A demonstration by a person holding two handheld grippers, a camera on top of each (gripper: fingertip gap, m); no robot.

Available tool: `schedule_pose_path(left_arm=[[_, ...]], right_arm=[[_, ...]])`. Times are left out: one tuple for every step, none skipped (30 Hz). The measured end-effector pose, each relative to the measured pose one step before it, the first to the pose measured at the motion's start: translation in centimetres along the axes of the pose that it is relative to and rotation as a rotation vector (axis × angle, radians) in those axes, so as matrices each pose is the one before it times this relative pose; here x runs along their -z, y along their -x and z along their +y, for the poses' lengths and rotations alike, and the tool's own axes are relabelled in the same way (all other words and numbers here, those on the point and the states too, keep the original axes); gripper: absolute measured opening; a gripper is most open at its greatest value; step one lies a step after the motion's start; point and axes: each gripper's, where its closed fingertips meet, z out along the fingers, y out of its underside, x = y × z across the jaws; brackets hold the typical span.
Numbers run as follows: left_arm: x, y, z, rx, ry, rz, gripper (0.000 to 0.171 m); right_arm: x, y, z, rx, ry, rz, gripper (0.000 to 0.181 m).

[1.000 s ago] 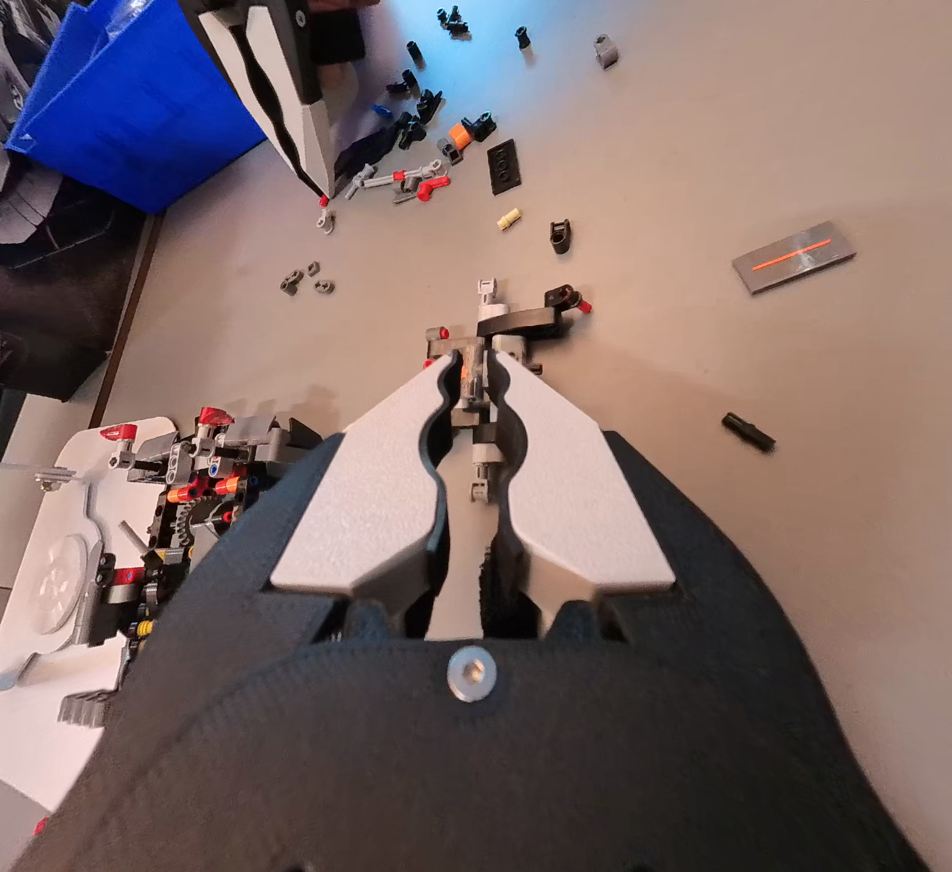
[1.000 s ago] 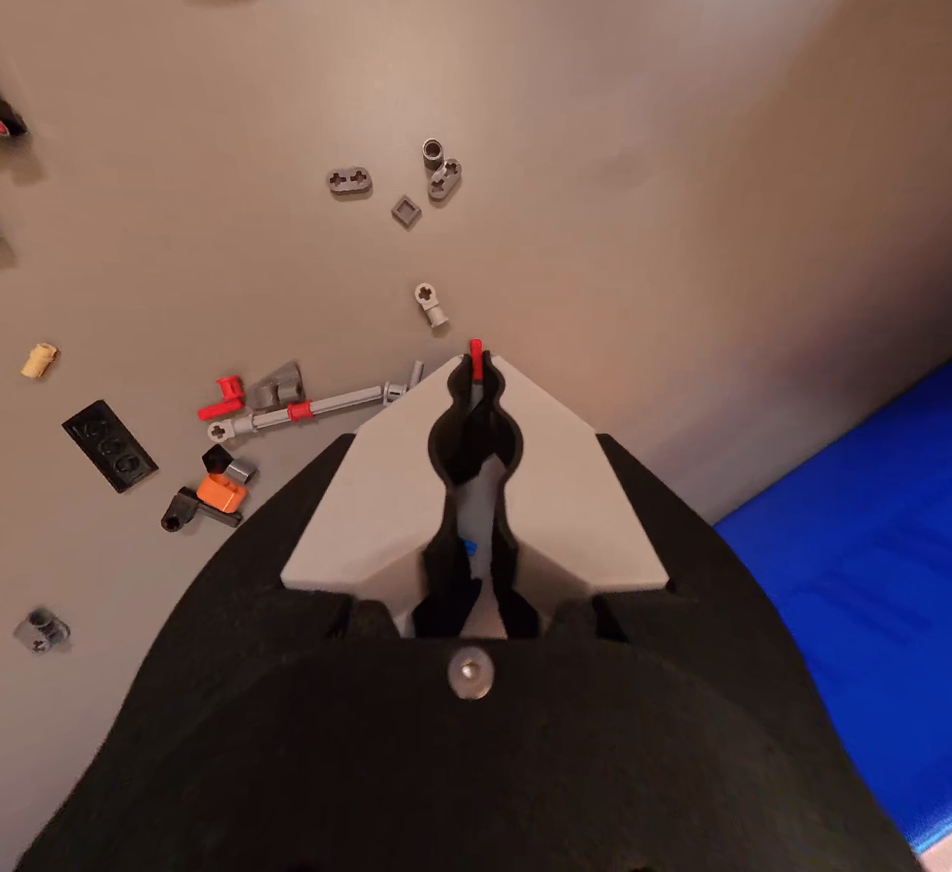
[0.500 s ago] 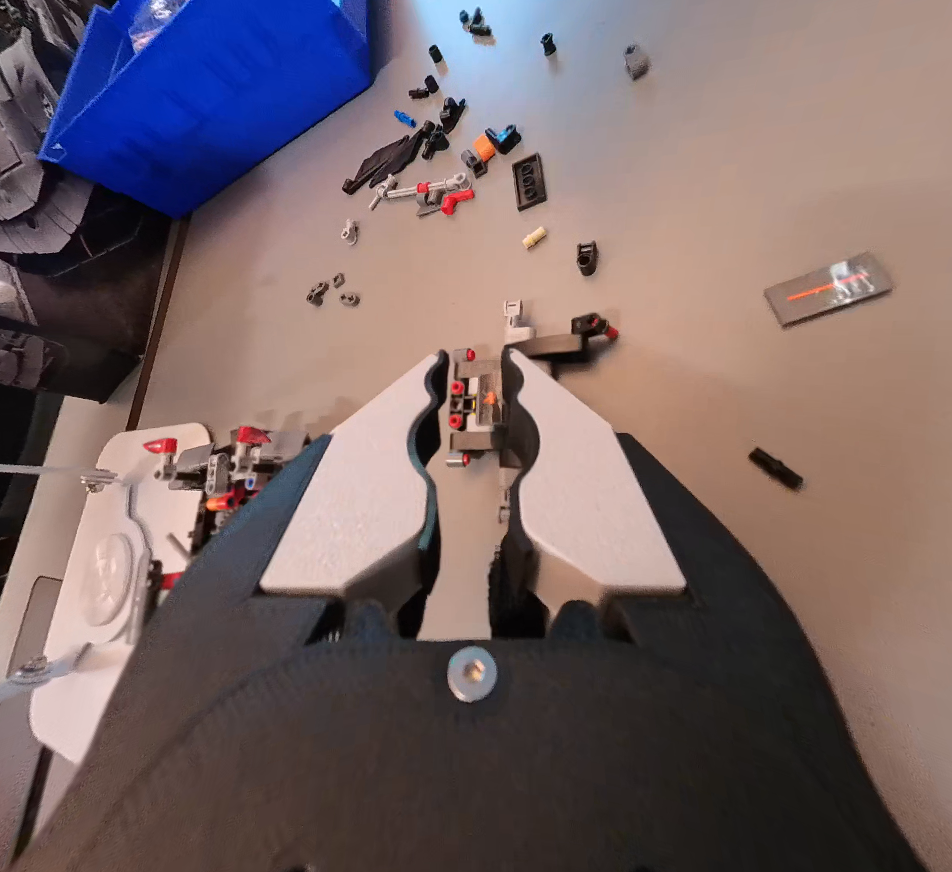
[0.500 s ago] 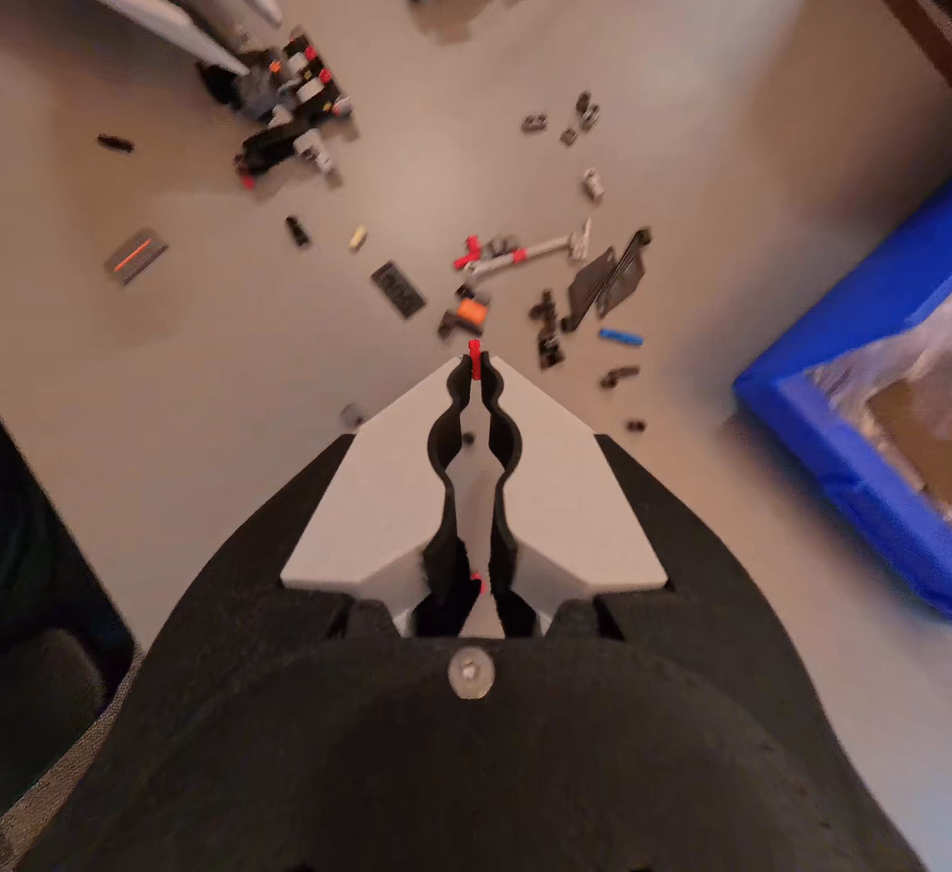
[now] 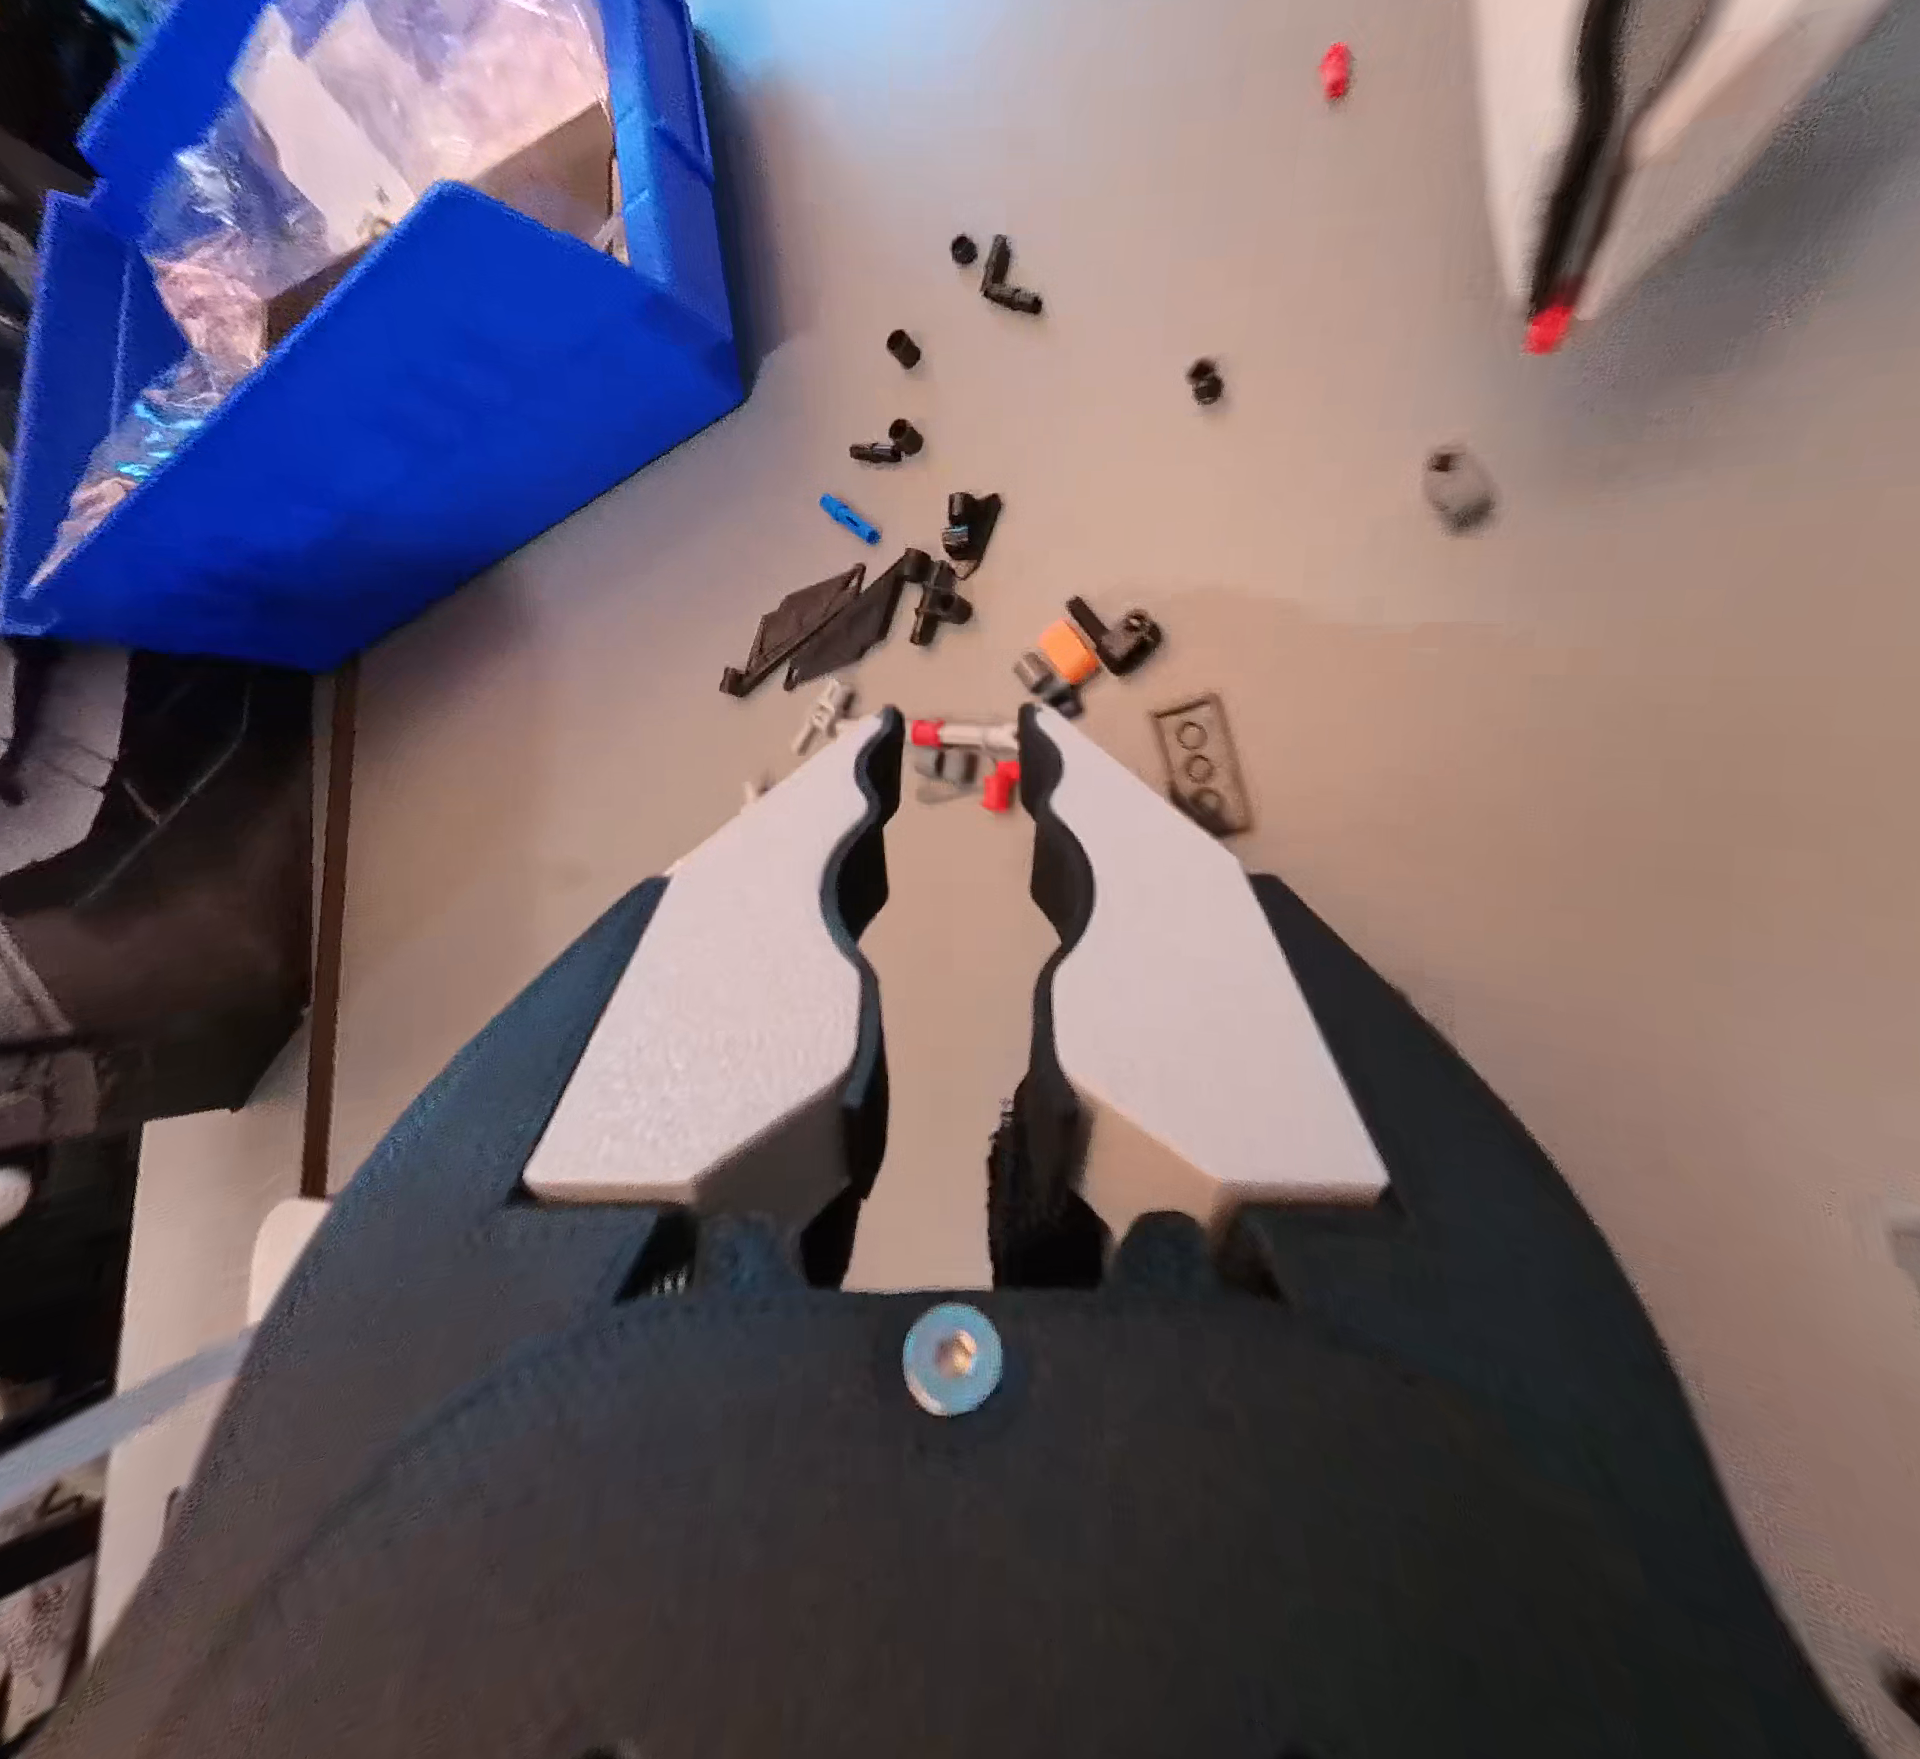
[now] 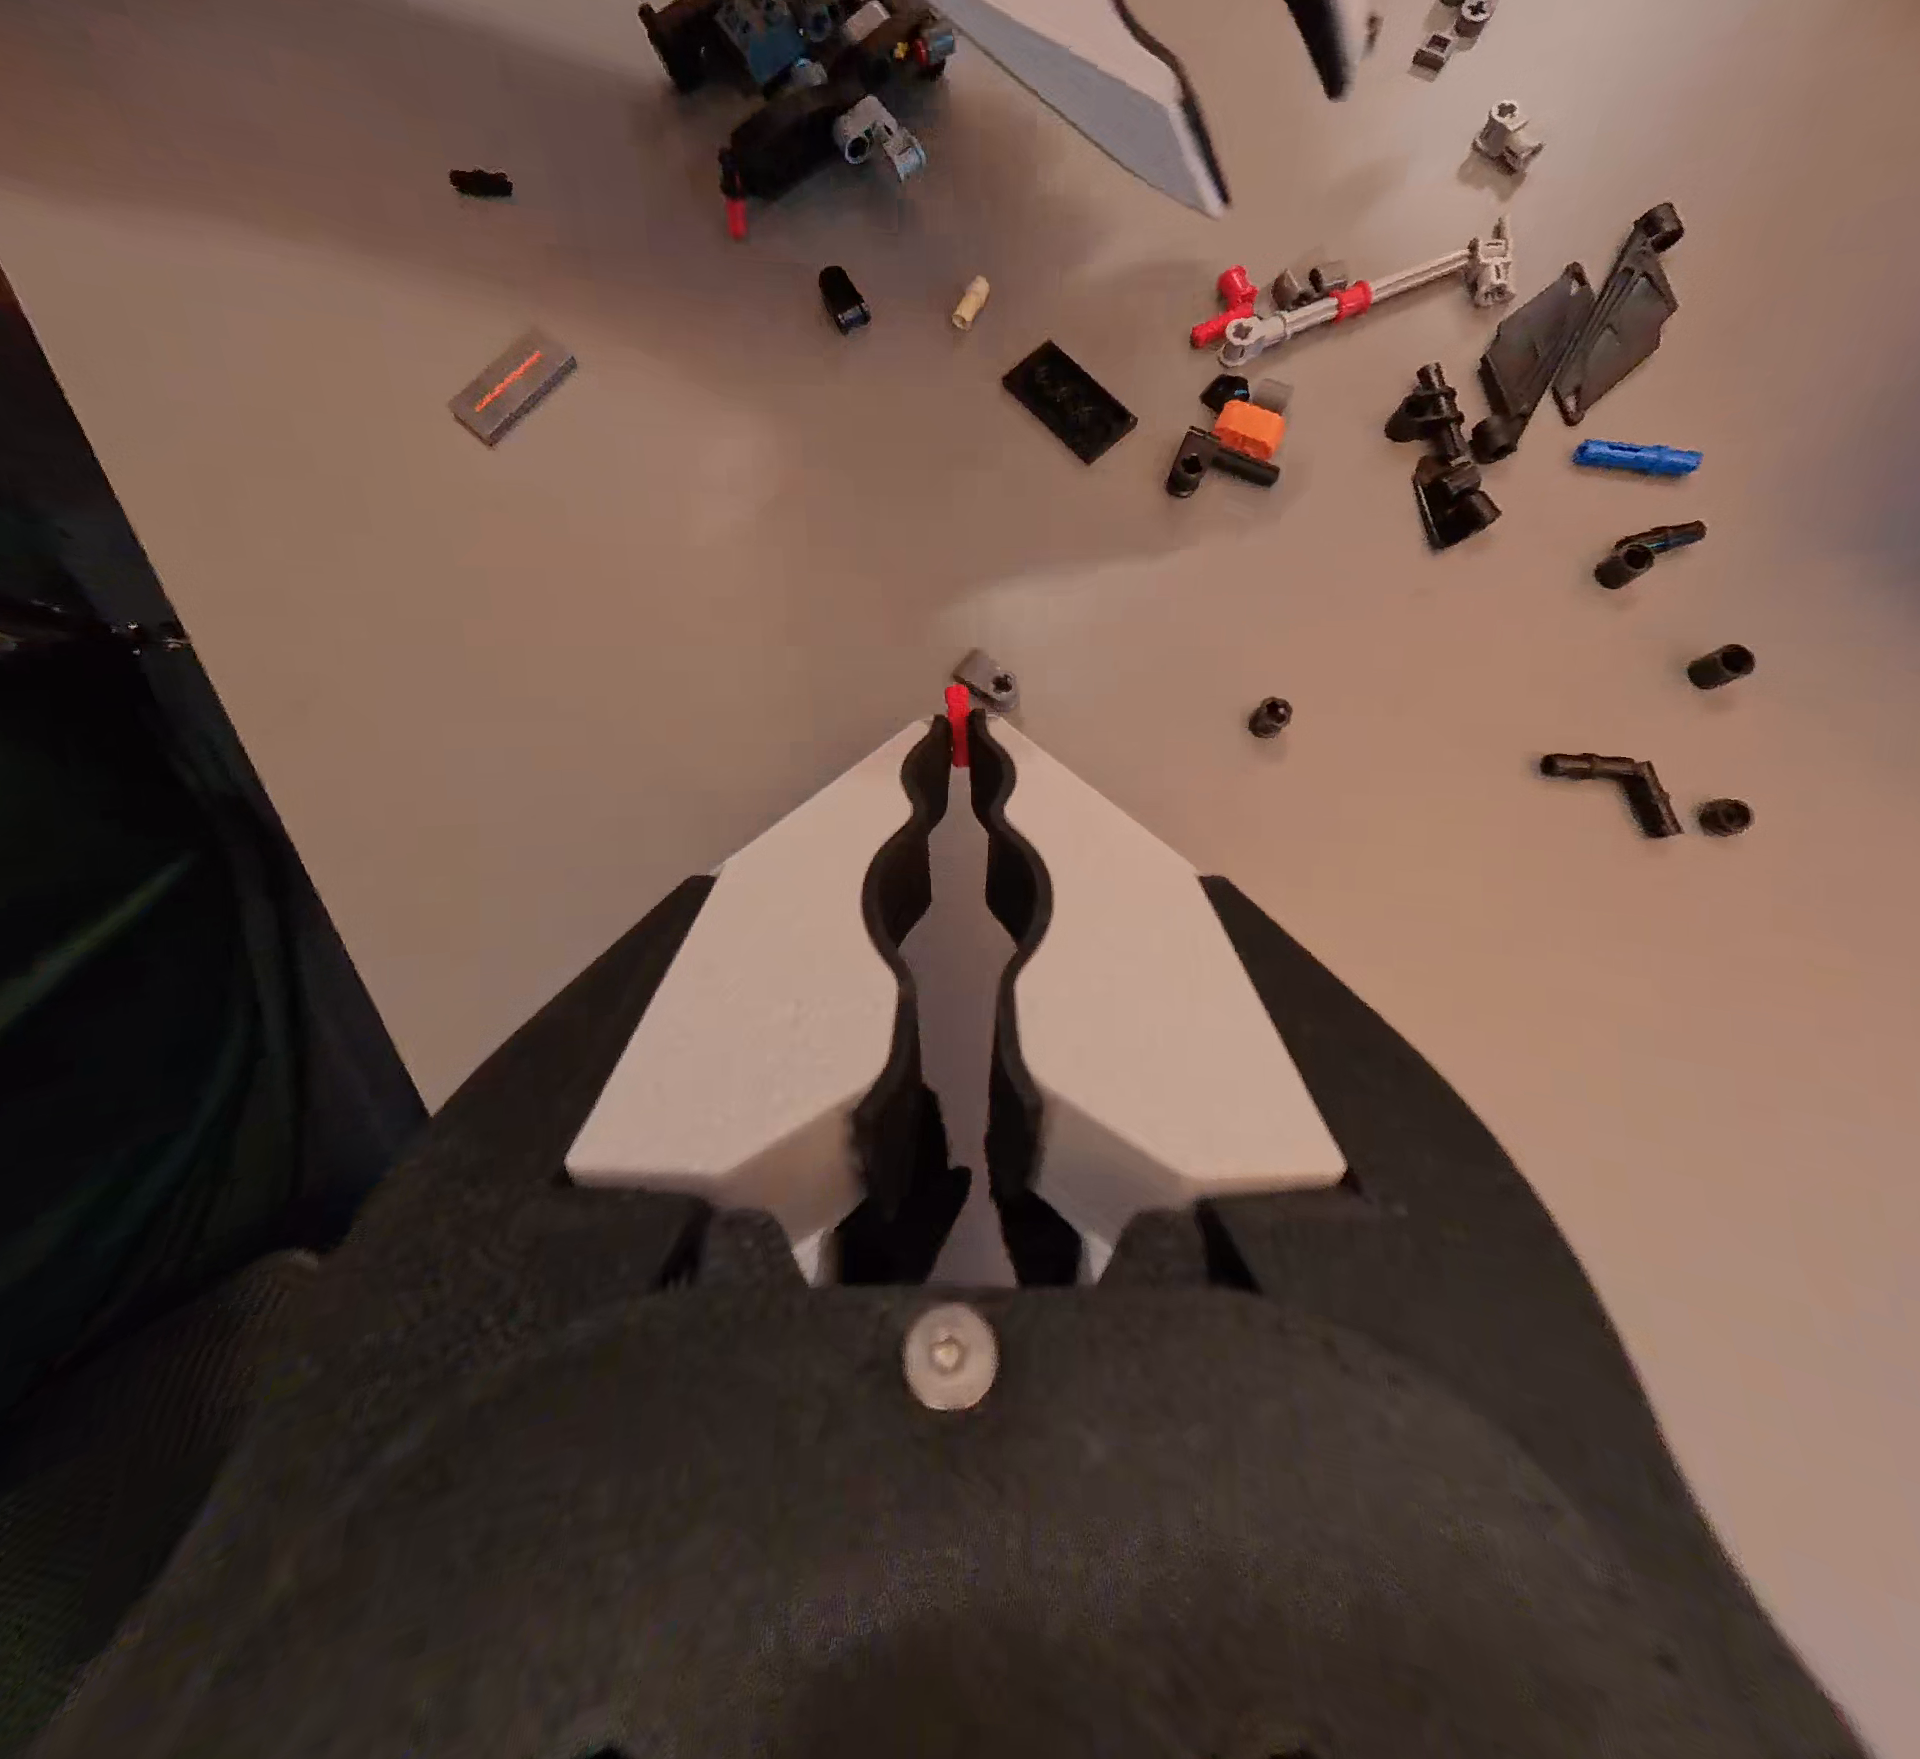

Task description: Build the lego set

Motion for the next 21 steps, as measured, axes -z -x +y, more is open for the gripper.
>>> schedule_pose_path(left_arm=[[-1.015,0.245,-0.060,0.0008,0.01639,0.0194,0.021],[-0.890,0.198,-0.237,0.0010,0.00013,0.0187,0.021],[-0.828,0.095,-0.215,0.0000,-0.00163,0.0233,0.021],[-0.762,0.050,-0.142,0.0005,0.00024,0.0237,0.024],[-0.649,0.173,-0.200,-0.0023,-0.00399,0.0112,0.025],[-0.548,0.164,-0.163,-0.0046,-0.00107,0.0082,0.025],[-0.513,-0.131,-0.025,-0.0035,0.00865,0.0234,0.025],[-0.478,0.004,0.122,-0.0014,0.01733,0.0118,0.025],[-0.431,0.169,0.153,-0.0045,0.01462,-0.0024,0.024],[-0.389,-0.078,0.120,-0.0024,0.00909,0.0118,0.023],[-0.385,-0.111,0.190,0.0047,0.01146,0.0136,0.022],[-0.375,0.045,0.315,0.0058,0.01862,0.0020,0.022],[-0.321,-0.086,0.291,-0.0004,0.01520,0.0055,0.017],[-0.179,0.084,-0.028,-0.0003,-0.00432,-0.0070,0.012],[-0.036,0.006,-0.136,-0.0031,-0.00842,-0.0002,0.011],[-0.016,0.067,-0.030,0.0041,0.00088,0.0002,0.011],[0.119,0.113,-0.068,-0.0021,-0.00044,-0.0024,0.009],[0.357,0.373,-0.148,-0.0032,-0.00790,-0.0188,0.005],[0.574,0.285,-0.191,0.0109,-0.01117,-0.0082,0.005],[0.703,-0.005,-0.119,0.0218,-0.00697,0.0105,0.005],[0.823,-0.116,-0.084,0.0113,-0.00538,0.0030,0.005]], right_arm=[[-0.052,-0.131,0.158,0.0012,-0.0014,0.0053,0.001],[-0.015,-0.058,0.098,-0.0023,-0.0059,-0.0028,0.001],[0.015,-0.081,0.075,-0.0032,-0.0084,-0.0034,0.001],[0.061,-0.159,0.115,-0.0032,-0.0065,0.0021,0.001],[0.097,-0.171,0.152,-0.0047,-0.0052,0.0005,0.001],[0.087,-0.114,0.135,-0.0051,-0.0058,-0.0036,0.001],[0.082,-0.075,0.115,-0.0035,-0.0063,-0.0045,0.001],[0.041,-0.025,0.108,-0.0019,-0.0048,-0.0048,0.001],[-0.013,0.027,0.109,0.0005,-0.0027,-0.0054,0.001],[-0.070,0.082,0.108,0.0029,-0.0010,-0.0062,0.001],[-0.096,0.130,0.083,0.0048,-0.0003,-0.0070,0.001],[-0.101,0.113,0.049,0.0047,-0.0007,-0.0060,0.001],[-0.104,0.077,0.040,0.0034,-0.0011,-0.0044,0.001],[-0.084,0.069,0.027,0.0035,-0.0015,-0.0041,0.001],[-0.061,0.042,0.020,0.0024,-0.0027,-0.0039,0.001],[-0.033,-0.016,-0.013,-0.0010,-0.0051,-0.0030,0.001],[0.004,-0.002,-0.033,-0.0031,-0.0065,-0.0034,0.001],[0.033,0.032,-0.046,-0.0014,-0.0069,-0.0038,0.001],[0.048,0.042,-0.012,0.0000,-0.0050,-0.0020,0.001],[0.034,0.022,0.047,0.0002,-0.0014,0.0000,0.001],[0.020,0.031,0.102,0.0013,0.0016,0.0003,0.001]])
